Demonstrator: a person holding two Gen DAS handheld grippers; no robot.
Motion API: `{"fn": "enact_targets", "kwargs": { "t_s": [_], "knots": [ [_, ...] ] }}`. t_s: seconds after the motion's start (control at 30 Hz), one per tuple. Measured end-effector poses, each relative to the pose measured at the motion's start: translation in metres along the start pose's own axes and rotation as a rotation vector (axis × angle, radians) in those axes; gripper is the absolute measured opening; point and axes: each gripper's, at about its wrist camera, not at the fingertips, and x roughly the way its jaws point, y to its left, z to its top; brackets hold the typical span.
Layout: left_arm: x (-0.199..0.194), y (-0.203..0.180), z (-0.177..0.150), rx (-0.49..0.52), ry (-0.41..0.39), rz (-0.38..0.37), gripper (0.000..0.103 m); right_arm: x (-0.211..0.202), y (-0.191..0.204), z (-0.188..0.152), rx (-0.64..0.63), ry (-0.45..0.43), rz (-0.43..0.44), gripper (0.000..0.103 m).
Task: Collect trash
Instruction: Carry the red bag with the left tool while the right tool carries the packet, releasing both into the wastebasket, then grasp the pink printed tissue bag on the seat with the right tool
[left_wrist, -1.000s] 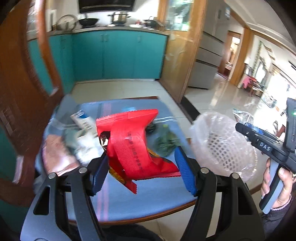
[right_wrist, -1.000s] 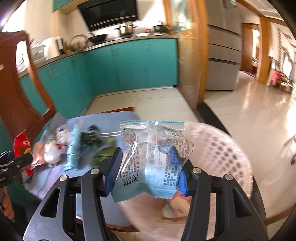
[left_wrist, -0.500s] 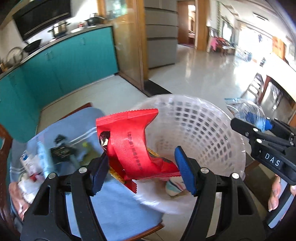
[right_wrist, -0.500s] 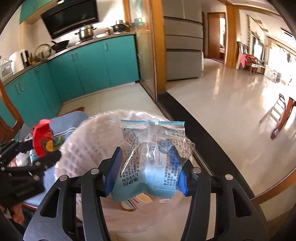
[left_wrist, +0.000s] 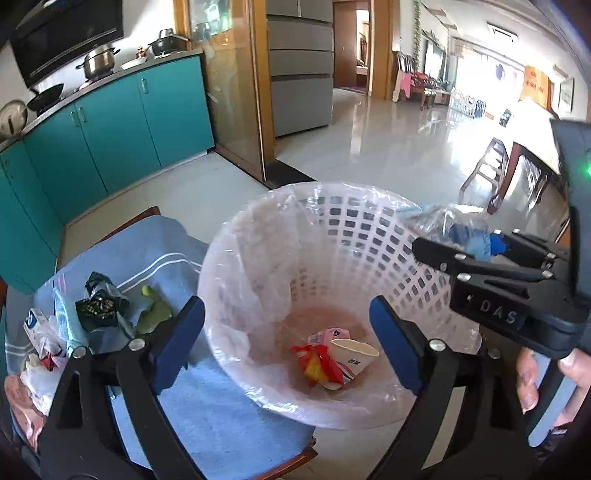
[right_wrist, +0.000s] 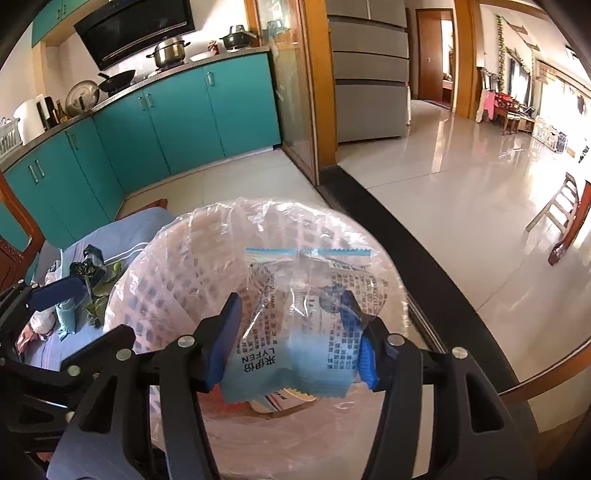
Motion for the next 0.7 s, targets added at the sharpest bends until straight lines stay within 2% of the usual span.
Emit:
{"fn": "enact_targets", "kwargs": {
  "t_s": [0.23, 0.3, 0.37, 0.47, 0.53, 0.63, 0.7],
  "knots": [
    [-0.01, 0.019, -0.006, -0.05, -0.011, 0.024, 0.094, 0.0, 0.003, -0.001, 0.002, 0.008, -0.003, 0.065],
    [-0.016, 0.026, -0.011, -0.07, -0.007, 0.062, 0.094, 0.001, 0.002, -0.001, 0.016, 0.011, 0.002, 0.066],
    [-0.025, 0.043, -0.024, -0.118, 0.014, 0.148, 0.094, 0.001, 0.005, -0.001, 0.021, 0.013, 0.017, 0.066],
    [-0.045, 0.07, -0.058, -0.17, 0.024, 0.23, 0.094, -0.002, 0.024, 0.0, -0.018, -0.005, 0.08, 0.066],
    [-0.06, 0.091, -0.089, -0.196, 0.048, 0.3, 0.094, -0.003, 0.052, 0.001, -0.078, -0.013, 0.14, 0.066],
    [-0.08, 0.118, -0.131, -0.232, 0.102, 0.393, 0.093, 0.003, 0.112, -0.001, -0.185, 0.009, 0.271, 0.066],
    [-0.094, 0.136, -0.156, -0.27, 0.139, 0.454, 0.09, 0.009, 0.169, -0.006, -0.259, 0.043, 0.407, 0.065]
  ]
}}
